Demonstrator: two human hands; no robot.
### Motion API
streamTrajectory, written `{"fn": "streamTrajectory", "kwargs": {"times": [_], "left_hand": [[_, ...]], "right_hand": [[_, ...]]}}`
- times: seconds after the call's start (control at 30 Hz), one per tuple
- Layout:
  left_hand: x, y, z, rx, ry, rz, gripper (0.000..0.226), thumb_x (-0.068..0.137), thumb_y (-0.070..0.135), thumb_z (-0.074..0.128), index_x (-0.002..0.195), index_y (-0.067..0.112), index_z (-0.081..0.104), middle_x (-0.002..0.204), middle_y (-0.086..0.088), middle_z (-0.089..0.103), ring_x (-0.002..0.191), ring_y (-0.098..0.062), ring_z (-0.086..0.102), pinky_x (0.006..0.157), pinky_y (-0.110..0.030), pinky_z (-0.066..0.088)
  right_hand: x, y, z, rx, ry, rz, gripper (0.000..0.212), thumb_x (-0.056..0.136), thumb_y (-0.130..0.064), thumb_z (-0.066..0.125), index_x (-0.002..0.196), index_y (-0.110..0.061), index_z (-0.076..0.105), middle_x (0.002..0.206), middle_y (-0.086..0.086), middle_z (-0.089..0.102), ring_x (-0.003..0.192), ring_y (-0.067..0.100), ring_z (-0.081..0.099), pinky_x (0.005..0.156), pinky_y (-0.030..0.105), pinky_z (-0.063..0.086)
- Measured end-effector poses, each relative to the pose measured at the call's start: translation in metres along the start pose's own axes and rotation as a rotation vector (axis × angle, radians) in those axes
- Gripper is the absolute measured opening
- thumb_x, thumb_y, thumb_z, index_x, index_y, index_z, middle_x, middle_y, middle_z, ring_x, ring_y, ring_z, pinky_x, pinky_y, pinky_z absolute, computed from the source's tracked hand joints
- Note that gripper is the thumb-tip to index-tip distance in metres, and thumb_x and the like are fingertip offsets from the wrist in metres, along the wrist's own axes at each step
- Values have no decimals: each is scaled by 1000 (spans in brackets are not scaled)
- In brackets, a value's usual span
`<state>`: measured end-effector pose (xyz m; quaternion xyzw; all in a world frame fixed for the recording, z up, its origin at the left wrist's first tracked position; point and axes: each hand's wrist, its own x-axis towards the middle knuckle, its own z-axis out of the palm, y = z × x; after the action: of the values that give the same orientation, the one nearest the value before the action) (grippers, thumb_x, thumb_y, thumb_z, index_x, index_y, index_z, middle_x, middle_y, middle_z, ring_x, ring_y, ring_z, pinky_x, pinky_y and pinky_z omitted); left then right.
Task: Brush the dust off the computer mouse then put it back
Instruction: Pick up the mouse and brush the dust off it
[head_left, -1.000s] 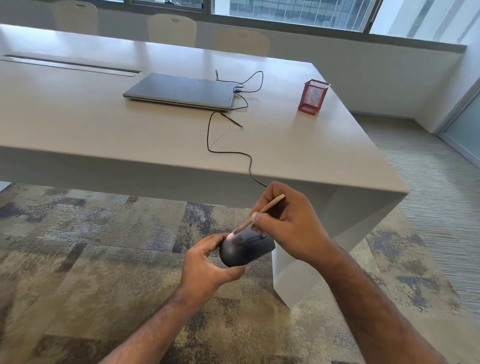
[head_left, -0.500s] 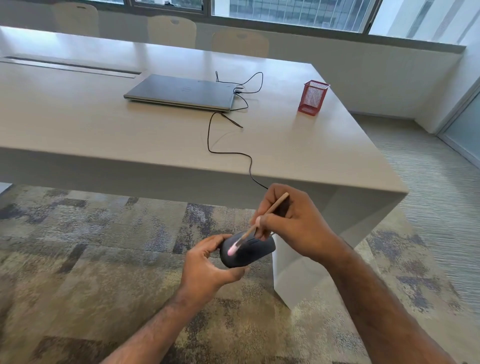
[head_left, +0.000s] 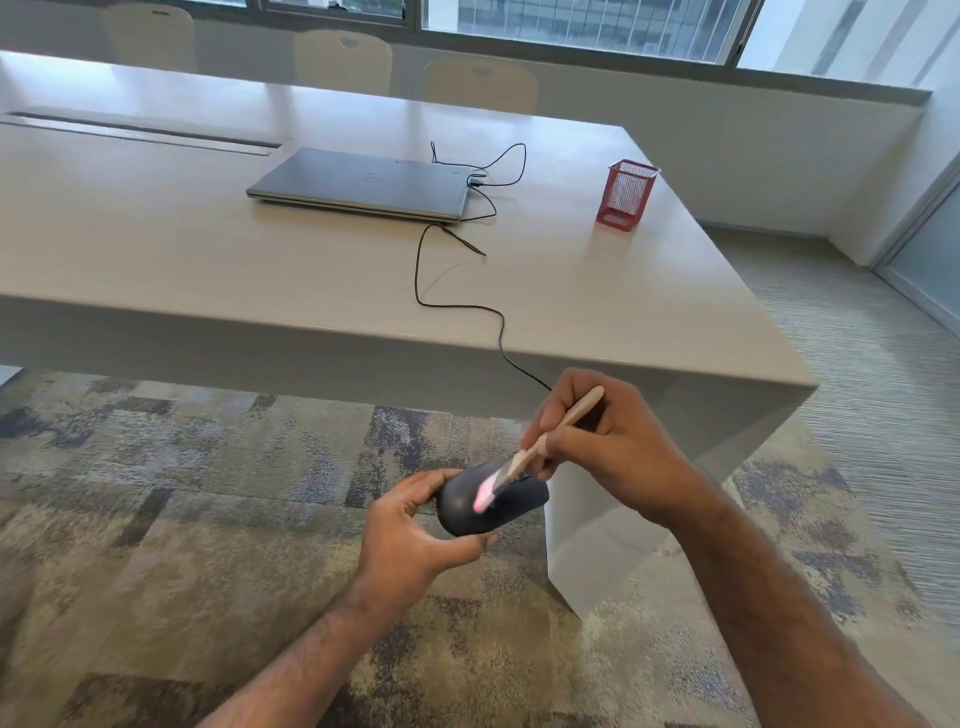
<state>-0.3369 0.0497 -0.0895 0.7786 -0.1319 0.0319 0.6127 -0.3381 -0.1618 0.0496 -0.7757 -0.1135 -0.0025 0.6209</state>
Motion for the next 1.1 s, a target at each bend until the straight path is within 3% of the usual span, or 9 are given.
{"fn": "streamTrajectory", "kwargs": {"times": [0.07, 0.2, 0.3, 0.4, 0.5, 0.6, 0.7, 0.87, 1.1], "left_hand": [[1, 0, 0, 3, 1, 21, 59, 49, 38, 94, 104, 47, 73, 105, 20, 74, 102, -4, 69, 82, -7, 50], [1, -2, -1, 10, 8, 30, 62, 48, 41, 94, 102, 58, 70, 106, 24, 74, 103, -2, 69, 82, -7, 49], [1, -2, -1, 15, 7, 35, 61, 49, 43, 95, 102, 59, 71, 105, 25, 74, 102, -1, 69, 83, -6, 49], [2, -3, 0, 13, 16, 32, 61, 48, 43, 95, 102, 59, 71, 105, 24, 74, 102, 0, 69, 82, -6, 49], [2, -5, 0, 14, 9, 19, 59, 47, 42, 94, 101, 53, 73, 106, 24, 74, 103, -1, 69, 83, -6, 49], [2, -6, 0, 15, 19, 4, 61, 44, 44, 94, 102, 46, 72, 106, 25, 74, 102, 0, 69, 82, -6, 49], [2, -6, 0, 17, 30, 8, 59, 44, 43, 94, 98, 50, 73, 105, 26, 74, 101, 1, 69, 81, -5, 49], [3, -7, 1, 9, 36, 12, 62, 44, 41, 94, 102, 49, 74, 106, 23, 75, 103, -2, 70, 83, -6, 49], [2, -7, 0, 22, 50, 41, 65, 45, 43, 94, 103, 60, 70, 108, 29, 72, 103, 5, 68, 82, -2, 47]], "right_hand": [[0, 3, 0, -68, -17, 34, 10, 82, 17, 61, 82, 9, 57, 79, 33, 68, 67, 45, 67, 65, 46, 58], [4, 11, 0, -151, 97, 22, 11, 84, 10, 66, 83, 2, 59, 80, 26, 70, 72, 42, 69, 70, 52, 59], [6, 13, -2, -123, 176, -15, 18, 82, 5, 68, 78, -10, 59, 80, 23, 71, 70, 41, 68, 70, 52, 59], [5, 13, -1, -64, 179, -17, 9, 78, -4, 68, 78, -7, 60, 76, 21, 71, 64, 35, 70, 65, 48, 61], [4, 15, 3, -138, 131, 13, 11, 81, -1, 70, 80, -5, 60, 73, 19, 70, 64, 32, 71, 65, 54, 61], [5, 18, 2, -268, 181, 25, 13, 81, -4, 71, 79, -11, 60, 73, 20, 67, 67, 41, 67, 64, 59, 56], [7, 15, 0, -290, 259, 6, 14, 79, -8, 70, 77, -16, 59, 72, 22, 66, 68, 46, 64, 62, 59, 55], [7, 11, 7, -203, 210, -5, 12, 80, -5, 70, 78, -10, 59, 65, 16, 67, 57, 33, 68, 59, 57, 57], [5, 12, 1, -347, 251, -4, 15, 80, -11, 70, 77, -16, 57, 72, 18, 64, 70, 44, 61, 64, 56, 54]]}}
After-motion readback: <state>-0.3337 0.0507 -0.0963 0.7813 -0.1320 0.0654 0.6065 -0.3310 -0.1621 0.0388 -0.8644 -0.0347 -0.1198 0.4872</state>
